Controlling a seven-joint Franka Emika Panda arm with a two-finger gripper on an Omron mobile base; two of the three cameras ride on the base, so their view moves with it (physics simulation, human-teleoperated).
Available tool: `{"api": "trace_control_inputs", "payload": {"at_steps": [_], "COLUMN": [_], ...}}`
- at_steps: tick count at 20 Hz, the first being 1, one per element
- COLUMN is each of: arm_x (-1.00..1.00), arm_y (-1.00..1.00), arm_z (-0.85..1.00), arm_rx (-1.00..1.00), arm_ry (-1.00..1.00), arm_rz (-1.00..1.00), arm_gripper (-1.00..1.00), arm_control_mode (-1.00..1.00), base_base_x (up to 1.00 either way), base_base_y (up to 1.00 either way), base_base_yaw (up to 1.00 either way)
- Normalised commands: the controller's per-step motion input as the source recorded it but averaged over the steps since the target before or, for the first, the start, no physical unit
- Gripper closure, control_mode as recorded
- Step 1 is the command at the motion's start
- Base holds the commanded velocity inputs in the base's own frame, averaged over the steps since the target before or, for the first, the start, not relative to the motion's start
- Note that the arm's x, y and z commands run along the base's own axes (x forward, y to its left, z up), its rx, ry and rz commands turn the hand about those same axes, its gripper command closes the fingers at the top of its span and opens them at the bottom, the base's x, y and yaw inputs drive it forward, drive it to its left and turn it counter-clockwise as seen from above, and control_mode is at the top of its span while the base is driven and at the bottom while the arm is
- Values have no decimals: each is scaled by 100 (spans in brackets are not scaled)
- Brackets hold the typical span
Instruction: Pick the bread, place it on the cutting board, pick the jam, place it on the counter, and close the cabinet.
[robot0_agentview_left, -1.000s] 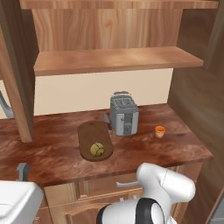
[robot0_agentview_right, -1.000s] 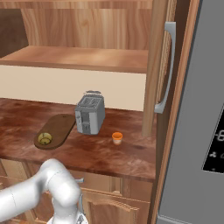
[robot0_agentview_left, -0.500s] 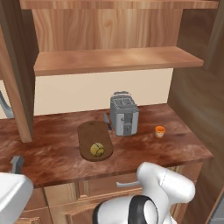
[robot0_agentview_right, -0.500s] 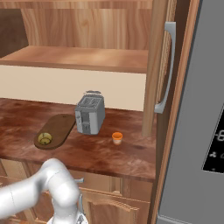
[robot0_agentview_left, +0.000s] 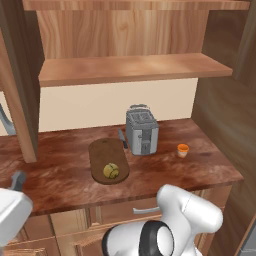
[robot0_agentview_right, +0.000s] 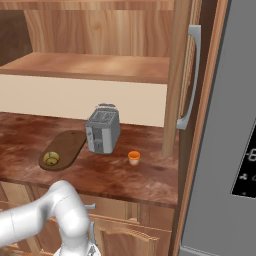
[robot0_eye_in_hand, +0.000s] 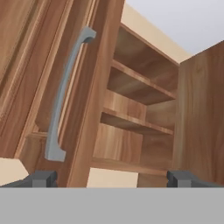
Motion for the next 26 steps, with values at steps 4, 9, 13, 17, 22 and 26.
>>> {"api": "trace_control_inputs", "payload": {"at_steps": [4,9,13,17,22,26], "arm_x": [19,22,25,23,21,21], "arm_y": [1,5,11,13,7,5], "arm_z": [0,0,0,0,0,0], "arm_rx": [0,0,0,0,0,0], "arm_ry": [0,0,0,0,0,0], "arm_rz": [-11,-11,-12,-12,-11,-11], "arm_gripper": [-100,-100,-100,-100,-100,-100], "arm_control_mode": [-100,-100,-100,-100,-100,-100], "base_base_x": [0,0,0,0,0,0], "base_base_y": [0,0,0,0,0,0], "base_base_yaw": [0,0,0,0,0,0]}}
